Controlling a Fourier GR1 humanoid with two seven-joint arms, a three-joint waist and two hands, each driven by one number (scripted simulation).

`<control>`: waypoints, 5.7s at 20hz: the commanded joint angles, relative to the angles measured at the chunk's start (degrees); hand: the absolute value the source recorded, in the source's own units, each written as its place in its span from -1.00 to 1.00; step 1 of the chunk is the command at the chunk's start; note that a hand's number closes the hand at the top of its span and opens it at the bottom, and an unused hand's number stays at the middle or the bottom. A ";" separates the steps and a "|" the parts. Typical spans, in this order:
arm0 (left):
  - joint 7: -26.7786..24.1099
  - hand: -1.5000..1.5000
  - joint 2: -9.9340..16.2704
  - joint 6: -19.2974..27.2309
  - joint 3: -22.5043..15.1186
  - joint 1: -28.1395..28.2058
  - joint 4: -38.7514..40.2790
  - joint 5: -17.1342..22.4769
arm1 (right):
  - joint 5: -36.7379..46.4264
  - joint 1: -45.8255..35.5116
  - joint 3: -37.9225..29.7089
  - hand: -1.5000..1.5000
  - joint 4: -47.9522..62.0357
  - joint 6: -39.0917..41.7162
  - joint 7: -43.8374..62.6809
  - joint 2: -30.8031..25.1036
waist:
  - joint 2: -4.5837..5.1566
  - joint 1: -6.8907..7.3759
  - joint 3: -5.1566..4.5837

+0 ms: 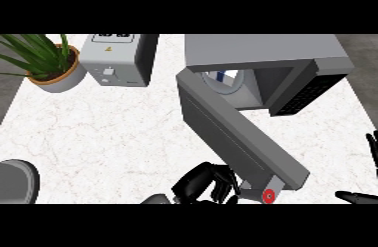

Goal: Pick up the milk, place it into the microwave and close the microwave

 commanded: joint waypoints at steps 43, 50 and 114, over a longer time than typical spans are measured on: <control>3.02 1.00 -1.37 24.20 1.00 -42.75 16.64 28.86 | -12.17 -13.62 8.75 -1.00 -18.23 14.45 14.64 -7.20 | 4.38 -17.94 0.25; 2.60 1.00 -1.36 25.34 1.12 -43.72 18.08 31.09 | -14.35 -15.11 10.62 -1.00 -20.48 17.52 17.66 -8.40 | 4.56 -19.25 0.29; -4.51 1.00 1.42 9.08 10.67 -30.52 22.92 65.05 | -14.22 0.31 35.83 1.00 -60.68 15.01 33.84 -6.61 | 4.11 -12.14 -0.46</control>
